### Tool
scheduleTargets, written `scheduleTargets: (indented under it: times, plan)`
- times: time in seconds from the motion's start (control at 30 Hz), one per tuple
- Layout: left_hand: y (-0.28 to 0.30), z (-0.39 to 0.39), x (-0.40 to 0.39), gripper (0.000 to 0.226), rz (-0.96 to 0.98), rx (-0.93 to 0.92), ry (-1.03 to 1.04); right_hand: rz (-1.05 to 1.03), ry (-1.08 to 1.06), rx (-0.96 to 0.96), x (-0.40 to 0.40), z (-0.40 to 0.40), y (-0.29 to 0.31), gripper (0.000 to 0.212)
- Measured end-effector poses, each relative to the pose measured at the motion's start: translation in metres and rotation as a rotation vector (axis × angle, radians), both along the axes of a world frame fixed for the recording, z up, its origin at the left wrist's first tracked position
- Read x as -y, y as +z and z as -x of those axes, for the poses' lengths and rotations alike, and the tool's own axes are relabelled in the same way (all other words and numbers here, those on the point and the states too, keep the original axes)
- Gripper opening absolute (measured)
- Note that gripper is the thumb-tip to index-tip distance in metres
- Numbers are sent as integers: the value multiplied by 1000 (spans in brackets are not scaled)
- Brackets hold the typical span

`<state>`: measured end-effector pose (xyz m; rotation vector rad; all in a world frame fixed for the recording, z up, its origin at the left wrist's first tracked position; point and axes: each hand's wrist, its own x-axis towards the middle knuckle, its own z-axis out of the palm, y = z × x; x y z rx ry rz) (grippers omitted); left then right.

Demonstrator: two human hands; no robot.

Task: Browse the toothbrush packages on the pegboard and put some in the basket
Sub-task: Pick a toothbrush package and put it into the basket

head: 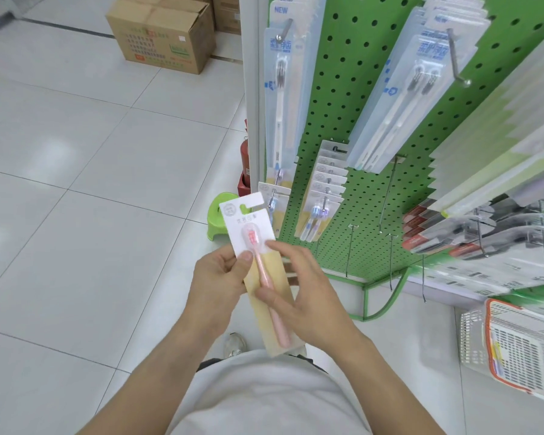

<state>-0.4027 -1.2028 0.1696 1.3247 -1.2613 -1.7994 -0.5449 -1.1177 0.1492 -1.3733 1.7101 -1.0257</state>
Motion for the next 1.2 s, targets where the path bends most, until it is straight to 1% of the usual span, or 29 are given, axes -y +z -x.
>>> scheduleTargets:
  times: [0.07,0.13,0.2,0.27,0.37,0.5,0.6,0.73,0.83,0.9,1.0,1.1,1.2]
  plan:
    - [0,0,3,20,19,32,-50,-2,-22,66,5,1,-1,58]
    - [2,3,4,19,47,60,-13,-11,-35,105,9,1,-4,59]
    - [4,8,5,23,87,97,73,-27,-59,130,14,2,-7,66]
    - [5,14,8,22,150,108,143,-37,-72,141,18,3,-12,75]
    - [4,22,16,23,261,149,120,-42,-87,183,22,4,-19,84]
    - [-3,27,31,19,320,214,22,-69,-114,125,26,5,-26,88]
    - [-10,29,38,25,327,279,-77,-93,-118,70,29,5,-31,88]
    - [-19,31,40,40,364,355,-137,-134,-121,38,33,5,-40,88]
    - [-24,35,39,62,404,339,-131,-150,-136,41,36,3,-46,89]
    - [-29,37,41,69,457,349,-134,-153,-141,38,37,2,-50,89]
    - [-41,39,46,66,526,389,-158,-171,-148,17,41,2,-50,89]
    - [-49,39,51,62,545,437,-212,-191,-126,-24,46,5,-48,91]
    - [-52,40,55,60,572,436,-229,-211,-131,-88,50,8,-49,88]
